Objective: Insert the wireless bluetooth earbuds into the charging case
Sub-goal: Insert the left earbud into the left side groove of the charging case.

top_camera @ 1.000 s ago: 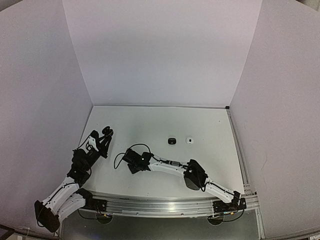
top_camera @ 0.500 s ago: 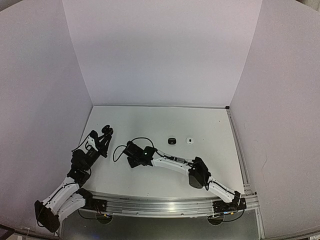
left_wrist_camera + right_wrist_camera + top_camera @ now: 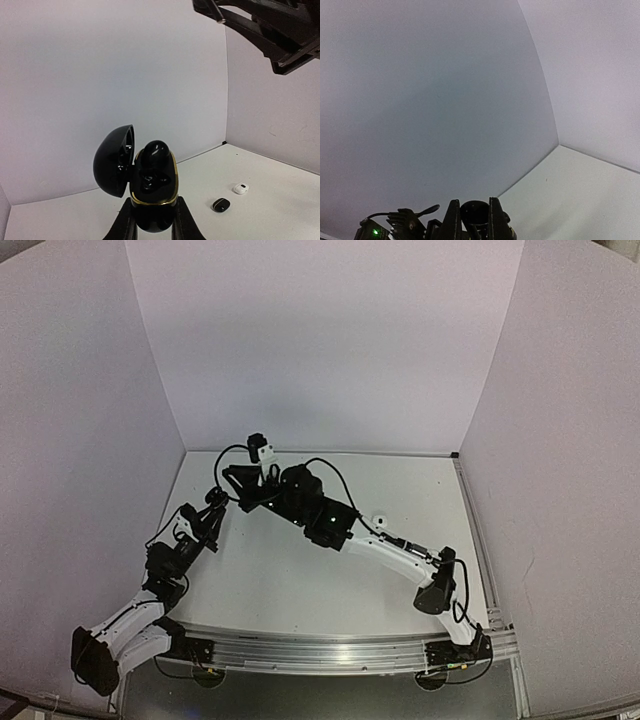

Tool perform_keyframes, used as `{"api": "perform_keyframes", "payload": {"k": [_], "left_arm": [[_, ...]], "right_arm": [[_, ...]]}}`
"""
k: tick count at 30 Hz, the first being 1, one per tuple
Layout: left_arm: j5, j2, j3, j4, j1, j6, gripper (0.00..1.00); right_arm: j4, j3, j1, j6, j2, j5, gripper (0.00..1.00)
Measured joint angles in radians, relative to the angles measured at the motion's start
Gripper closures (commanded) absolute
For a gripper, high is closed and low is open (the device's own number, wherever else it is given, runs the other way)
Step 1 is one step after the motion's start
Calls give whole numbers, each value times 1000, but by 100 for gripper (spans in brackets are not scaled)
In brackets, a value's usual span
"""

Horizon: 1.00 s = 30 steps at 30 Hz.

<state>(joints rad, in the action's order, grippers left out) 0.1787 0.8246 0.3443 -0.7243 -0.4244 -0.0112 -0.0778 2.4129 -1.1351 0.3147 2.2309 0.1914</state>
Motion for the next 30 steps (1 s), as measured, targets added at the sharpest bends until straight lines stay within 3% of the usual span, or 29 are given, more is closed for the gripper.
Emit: {"api": "perform_keyframes", "payload": {"k": [6, 13, 30], "left_arm": [[10, 34, -2, -92, -2, -31, 100], [10, 65, -2, -124, -4, -40, 100], [3, 80, -2, -149, -9, 9, 100]], "right_arm": [[152, 15, 0, -26, 96, -104, 100], [206, 15, -1, -33, 146, -183, 100], [325, -89, -15, -159, 146, -181, 100]]}}
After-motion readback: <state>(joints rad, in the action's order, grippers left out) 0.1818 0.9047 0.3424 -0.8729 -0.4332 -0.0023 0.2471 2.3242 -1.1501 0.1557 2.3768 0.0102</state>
